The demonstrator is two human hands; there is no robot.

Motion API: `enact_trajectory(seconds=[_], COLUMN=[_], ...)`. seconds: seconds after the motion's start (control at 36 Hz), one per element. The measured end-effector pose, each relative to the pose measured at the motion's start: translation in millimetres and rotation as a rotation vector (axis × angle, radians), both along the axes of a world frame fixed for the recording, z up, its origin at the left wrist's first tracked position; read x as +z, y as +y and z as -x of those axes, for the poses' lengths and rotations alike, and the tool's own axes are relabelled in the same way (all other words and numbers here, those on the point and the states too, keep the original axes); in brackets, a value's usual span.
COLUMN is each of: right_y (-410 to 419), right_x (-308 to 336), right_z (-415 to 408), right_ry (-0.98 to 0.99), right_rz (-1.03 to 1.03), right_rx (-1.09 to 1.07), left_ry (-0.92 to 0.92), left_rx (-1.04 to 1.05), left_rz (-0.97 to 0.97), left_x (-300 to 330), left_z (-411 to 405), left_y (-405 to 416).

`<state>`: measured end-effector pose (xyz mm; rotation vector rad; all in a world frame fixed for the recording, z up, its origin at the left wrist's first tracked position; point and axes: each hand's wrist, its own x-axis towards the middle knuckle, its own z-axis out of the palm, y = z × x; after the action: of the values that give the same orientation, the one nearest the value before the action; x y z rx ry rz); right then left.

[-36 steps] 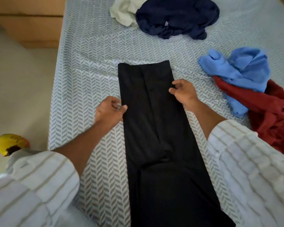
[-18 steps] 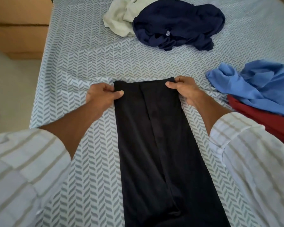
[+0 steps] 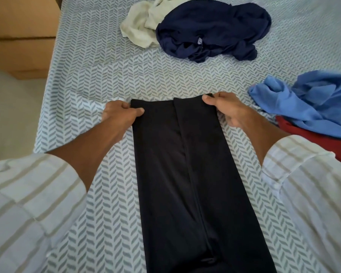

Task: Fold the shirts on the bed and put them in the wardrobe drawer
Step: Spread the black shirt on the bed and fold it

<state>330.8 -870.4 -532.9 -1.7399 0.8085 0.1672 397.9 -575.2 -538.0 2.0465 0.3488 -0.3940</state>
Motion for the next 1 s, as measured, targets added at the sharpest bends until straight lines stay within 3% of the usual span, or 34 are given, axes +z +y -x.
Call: enact_trajectory(seconds=[0.25,0.47,0.64,0.75,0.92,1.0], right_y=[-2.2,12.7,20.4,13.9,1.2,0.9], right_x=[-12.0,10.1,41.7,47.7,22.8,1.8], right_z=[6.2,33.8,81.7,118.0,180.9,200.7], right_ry=[-0.054,-0.160,-0.209,-0.290,-0.294,-0.283], right_rz=[-0.077,-0.167,-0.240,-0.215,-0.166,-0.111], right_rx=[-0.024,-0.066,-0.059,0.015,0.143,0.205], left_ry=[0.067,0.167,0.074,0.022,-0.017,-0.066], left_rx=[-0.076,-0.114,-0.187,-0.202,-0.216,-0.321], left_rz=[0.102,0.506,0.422,0.468,0.404,0.375], left_x=[-10.8,29.7,61.4,61.7,41.8,37.5], left_z=[-4.0,26.1,78.0,111.5,160.1,175.8], left_y=[10.5,22.5,36.7,46.7,68.8,71.5])
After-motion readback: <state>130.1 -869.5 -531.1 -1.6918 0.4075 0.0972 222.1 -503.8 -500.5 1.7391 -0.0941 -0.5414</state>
